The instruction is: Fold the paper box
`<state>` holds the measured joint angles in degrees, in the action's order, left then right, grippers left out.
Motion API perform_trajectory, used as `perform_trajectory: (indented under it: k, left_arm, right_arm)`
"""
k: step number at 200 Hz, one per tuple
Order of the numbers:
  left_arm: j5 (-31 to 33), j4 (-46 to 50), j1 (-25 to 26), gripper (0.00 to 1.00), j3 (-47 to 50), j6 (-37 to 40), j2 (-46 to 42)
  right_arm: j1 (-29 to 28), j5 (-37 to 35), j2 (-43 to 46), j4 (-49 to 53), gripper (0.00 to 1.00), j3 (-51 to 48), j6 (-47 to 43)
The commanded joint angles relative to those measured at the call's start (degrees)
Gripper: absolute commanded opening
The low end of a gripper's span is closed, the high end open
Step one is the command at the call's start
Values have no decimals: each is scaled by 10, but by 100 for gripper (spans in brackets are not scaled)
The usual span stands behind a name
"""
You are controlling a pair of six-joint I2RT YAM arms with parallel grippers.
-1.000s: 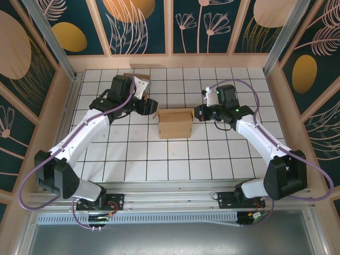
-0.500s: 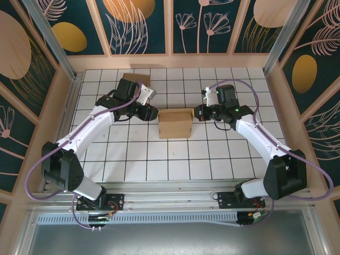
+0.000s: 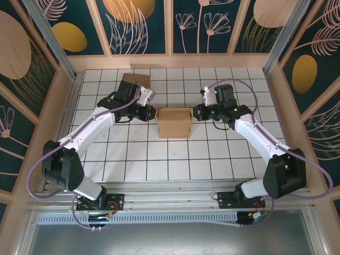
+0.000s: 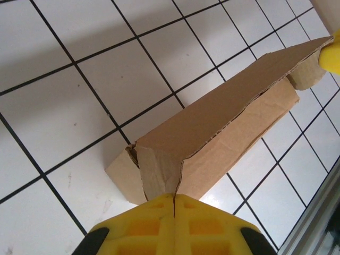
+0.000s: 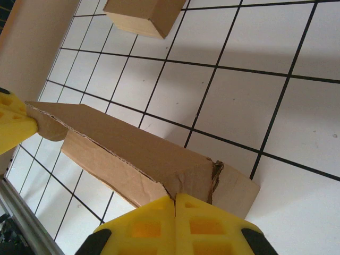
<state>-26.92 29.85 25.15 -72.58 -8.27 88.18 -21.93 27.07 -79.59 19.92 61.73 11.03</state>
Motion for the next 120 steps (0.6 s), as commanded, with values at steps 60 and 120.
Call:
perform_trajectory:
  k: [60,120]
  left_arm:
    - [-41,-47,0,0,32,-78,-4]
    - [-14,-40,0,0,37,-80,3]
  right_arm:
    - [-17,-16,-16,-25,0,-12,62]
    - [-18,-11,-17,-24,0,-6,107]
